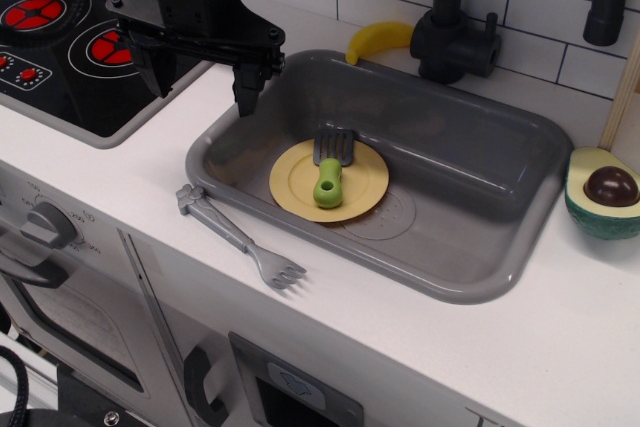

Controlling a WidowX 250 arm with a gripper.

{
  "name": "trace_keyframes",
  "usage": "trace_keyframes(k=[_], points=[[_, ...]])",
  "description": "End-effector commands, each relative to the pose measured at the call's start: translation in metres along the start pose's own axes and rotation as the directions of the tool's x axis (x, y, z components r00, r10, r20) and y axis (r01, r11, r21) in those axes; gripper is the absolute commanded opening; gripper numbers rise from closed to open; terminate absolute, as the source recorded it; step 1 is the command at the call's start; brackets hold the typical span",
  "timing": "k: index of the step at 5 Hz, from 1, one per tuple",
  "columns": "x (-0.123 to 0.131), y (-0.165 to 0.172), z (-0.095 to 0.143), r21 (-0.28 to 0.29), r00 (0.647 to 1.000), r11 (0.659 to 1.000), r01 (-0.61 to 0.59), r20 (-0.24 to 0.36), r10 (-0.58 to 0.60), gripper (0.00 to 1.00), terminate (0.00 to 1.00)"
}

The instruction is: Take spatula off plate sink

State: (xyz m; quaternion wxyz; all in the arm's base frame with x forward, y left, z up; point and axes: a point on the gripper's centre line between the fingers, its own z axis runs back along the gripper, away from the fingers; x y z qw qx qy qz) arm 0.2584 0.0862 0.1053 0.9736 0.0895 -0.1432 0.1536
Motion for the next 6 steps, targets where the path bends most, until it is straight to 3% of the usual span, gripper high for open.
trace_keyframes(k=[1,4,6], points=[[0.000,0.000,0.000,0.000,1.000,1.000,0.000,0.000,0.000,1.00,0.00],[0.025,-0.057,-0.037,-0.081,0.969,0.966,-0.247,-0.045,0.244,1.00,0.00],[0.020,-0.066,-0.062,-0.080,0.931,0.928,-0.364,-0.020,0.364,1.00,0.00]])
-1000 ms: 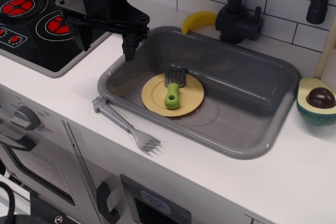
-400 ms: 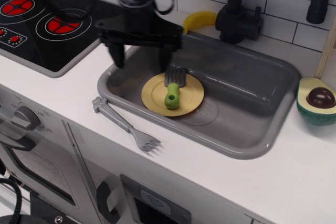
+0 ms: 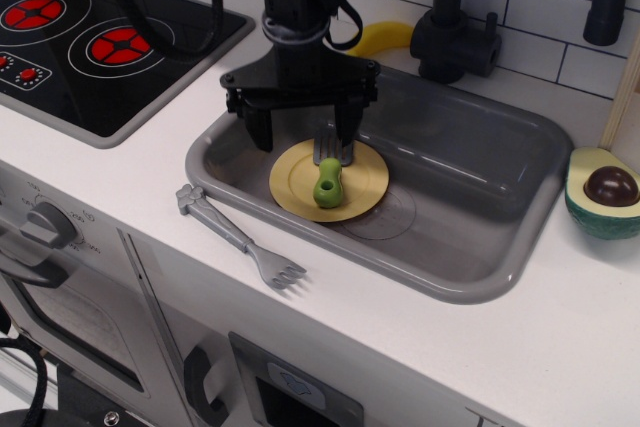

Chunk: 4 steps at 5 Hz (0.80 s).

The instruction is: Take spatula off plate sink

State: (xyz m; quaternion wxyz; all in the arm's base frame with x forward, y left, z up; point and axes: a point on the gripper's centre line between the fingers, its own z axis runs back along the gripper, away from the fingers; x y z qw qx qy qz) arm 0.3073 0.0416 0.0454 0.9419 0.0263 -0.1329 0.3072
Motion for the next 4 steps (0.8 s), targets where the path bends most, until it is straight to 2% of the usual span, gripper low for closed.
trace_keyframes(k=[1,4], points=[[0.005,-0.004,-0.017,0.005,0.996,0.998,-0.067,0.059,0.067,1.00,0.00],[0.000,-0.006,-0.042,0.030,0.996,0.997,-0.068,0.064,0.066,1.00,0.00]])
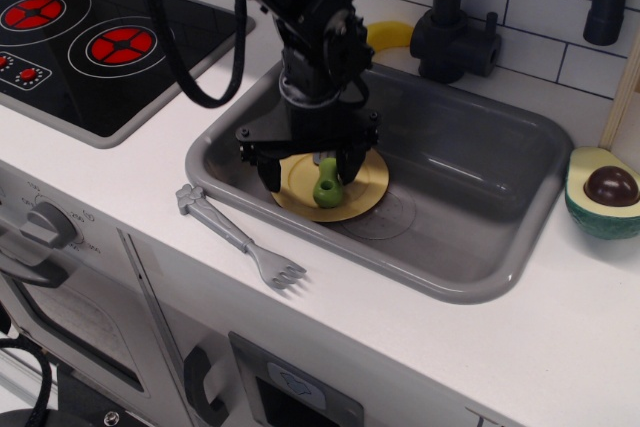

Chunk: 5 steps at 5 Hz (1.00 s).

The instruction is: Take spatula off plate sink

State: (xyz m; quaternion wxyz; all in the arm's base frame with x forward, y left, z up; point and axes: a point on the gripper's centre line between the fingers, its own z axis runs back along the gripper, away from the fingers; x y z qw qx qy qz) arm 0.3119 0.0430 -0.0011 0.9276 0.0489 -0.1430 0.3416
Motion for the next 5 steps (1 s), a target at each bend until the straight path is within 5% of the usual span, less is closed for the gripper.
trace_keyframes(k=[1,2,5], points=[[0.007,-0.010,-0.001,-0.002,0.999,1.000,0.013,0.032,-0.013,1.00,0.00],[0.007,-0.013,0.001,-0.012,0.999,1.000,0.028,0.032,-0.028,0.00,0.00],[0.019,-0.016,0.021,0.004,0.996,0.999,0.042,0.085,-0.042,0.00,0.00]])
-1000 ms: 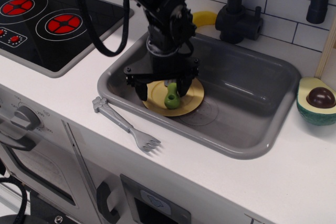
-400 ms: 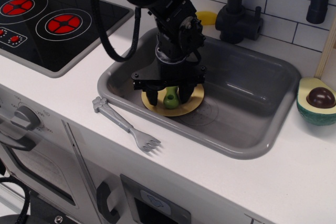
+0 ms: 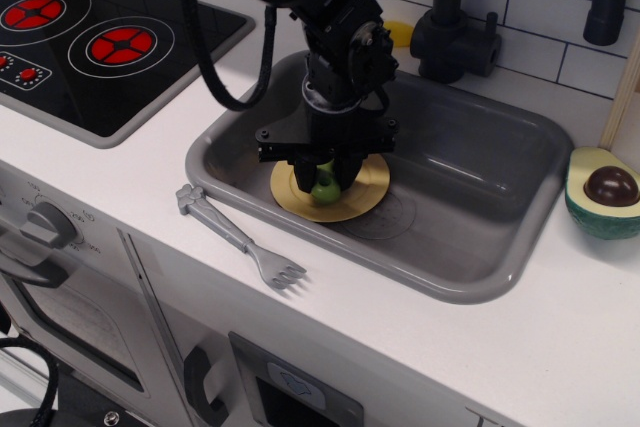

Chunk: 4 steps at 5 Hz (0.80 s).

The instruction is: Take spatula off plate sink

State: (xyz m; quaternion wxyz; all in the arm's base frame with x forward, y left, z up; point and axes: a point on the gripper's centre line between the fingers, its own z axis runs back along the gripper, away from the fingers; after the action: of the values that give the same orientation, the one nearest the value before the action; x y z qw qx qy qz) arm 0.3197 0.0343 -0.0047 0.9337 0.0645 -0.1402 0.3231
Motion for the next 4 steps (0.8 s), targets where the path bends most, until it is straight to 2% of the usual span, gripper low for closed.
trace_keyframes(k=[1,2,3,4], points=[[0.018,0.007,0.037,-0.027,0.993,0.997,0.071,0.097,-0.068,0.00,0.00],[0.007,0.008,0.048,-0.058,0.957,0.959,0.278,0.107,-0.271,0.00,0.00],[-0.011,0.005,0.048,-0.020,0.844,0.850,0.526,0.139,-0.519,0.00,0.00],[-0.024,-0.005,0.052,-0.077,0.692,0.688,0.722,0.101,-0.715,0.00,0.00]])
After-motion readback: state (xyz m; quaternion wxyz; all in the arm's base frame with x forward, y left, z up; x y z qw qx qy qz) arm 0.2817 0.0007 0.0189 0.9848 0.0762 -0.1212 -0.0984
